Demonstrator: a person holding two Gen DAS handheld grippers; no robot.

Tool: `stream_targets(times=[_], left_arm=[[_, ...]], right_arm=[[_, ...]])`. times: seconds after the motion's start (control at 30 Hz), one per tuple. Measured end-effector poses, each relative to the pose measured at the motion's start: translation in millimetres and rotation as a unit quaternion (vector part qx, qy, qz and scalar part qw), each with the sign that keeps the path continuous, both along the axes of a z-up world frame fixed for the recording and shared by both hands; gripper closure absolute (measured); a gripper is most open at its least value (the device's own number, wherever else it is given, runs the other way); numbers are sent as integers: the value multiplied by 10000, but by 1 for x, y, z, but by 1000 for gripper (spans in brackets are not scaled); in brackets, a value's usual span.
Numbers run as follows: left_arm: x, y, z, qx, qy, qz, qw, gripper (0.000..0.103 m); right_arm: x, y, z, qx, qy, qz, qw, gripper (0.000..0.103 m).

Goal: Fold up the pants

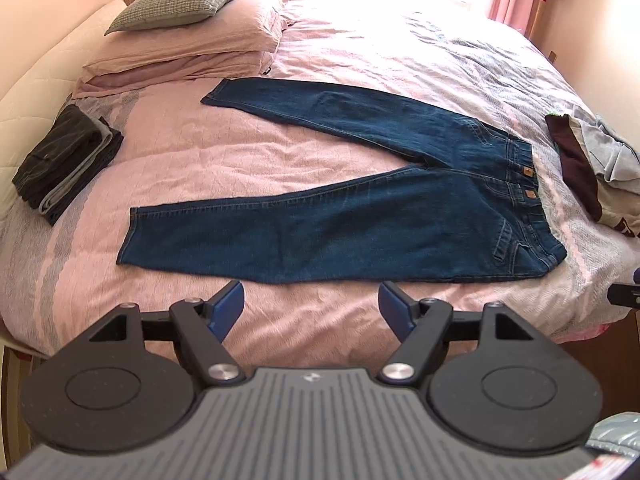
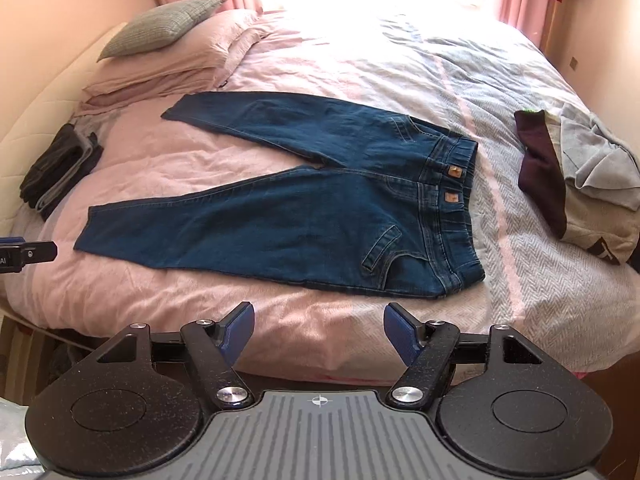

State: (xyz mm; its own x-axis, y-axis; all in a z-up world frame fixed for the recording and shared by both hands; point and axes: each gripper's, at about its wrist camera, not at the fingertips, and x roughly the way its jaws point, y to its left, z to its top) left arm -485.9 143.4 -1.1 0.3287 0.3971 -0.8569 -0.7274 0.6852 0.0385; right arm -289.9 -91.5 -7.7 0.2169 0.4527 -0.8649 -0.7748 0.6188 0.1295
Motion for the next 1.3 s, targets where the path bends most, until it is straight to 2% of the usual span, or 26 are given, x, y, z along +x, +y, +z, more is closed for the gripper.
stream_targets(times=[0.37, 1.17, 1.3], left_arm=[[-9, -36, 4, 33, 54, 115, 9999, 31], [0, -63, 7, 74, 189, 255, 9995, 31], [6, -63, 8, 100, 157, 173, 9997, 27]], right_arm=[[-6, -20, 0, -19, 60, 194, 9998, 35], [11, -41, -4, 66, 197, 317, 9993, 35], [16, -43, -4, 116, 195, 231, 9995, 35]])
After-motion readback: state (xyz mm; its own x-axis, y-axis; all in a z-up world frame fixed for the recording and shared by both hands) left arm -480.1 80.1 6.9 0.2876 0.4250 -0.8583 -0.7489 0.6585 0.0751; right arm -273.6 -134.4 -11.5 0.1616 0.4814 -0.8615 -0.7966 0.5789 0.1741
